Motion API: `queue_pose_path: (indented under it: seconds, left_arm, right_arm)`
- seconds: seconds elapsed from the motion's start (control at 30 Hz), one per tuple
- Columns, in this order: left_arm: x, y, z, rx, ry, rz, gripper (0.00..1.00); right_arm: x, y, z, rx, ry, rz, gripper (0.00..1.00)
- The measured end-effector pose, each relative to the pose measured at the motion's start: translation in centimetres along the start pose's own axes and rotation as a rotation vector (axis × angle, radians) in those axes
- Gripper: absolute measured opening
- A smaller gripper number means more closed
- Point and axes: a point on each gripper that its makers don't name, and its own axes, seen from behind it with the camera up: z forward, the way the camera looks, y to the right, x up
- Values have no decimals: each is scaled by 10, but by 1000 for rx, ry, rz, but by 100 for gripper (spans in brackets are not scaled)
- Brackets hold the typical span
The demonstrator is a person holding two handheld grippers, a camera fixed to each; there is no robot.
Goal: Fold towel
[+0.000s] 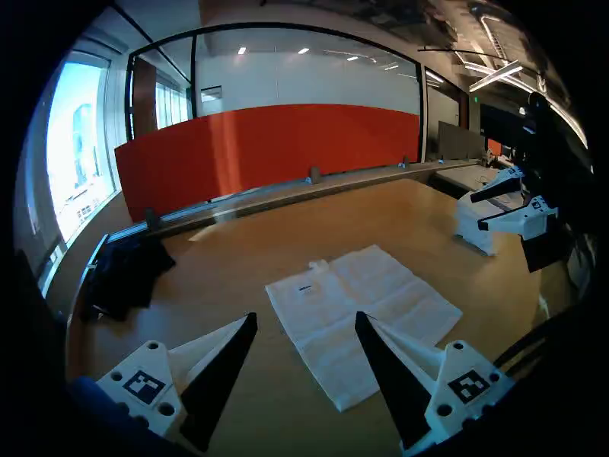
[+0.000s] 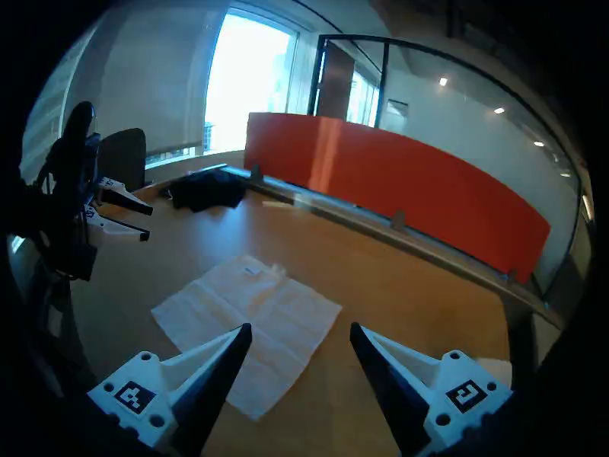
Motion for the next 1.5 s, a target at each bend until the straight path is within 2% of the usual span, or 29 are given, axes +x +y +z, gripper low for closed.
queue_pose_path:
  seconds: [0.47,0.87,1.5]
  left_arm:
    - [-59,17,22,-35,-109,6,96]
    - [-100,32,36,-81,-193,13,96]
    - [-154,54,46,-146,-333,22,95]
  right_arm:
    - [-57,-19,25,34,-86,6,100]
    - [-99,-34,42,64,-160,-5,100]
    - [-157,-52,52,125,-272,-8,99]
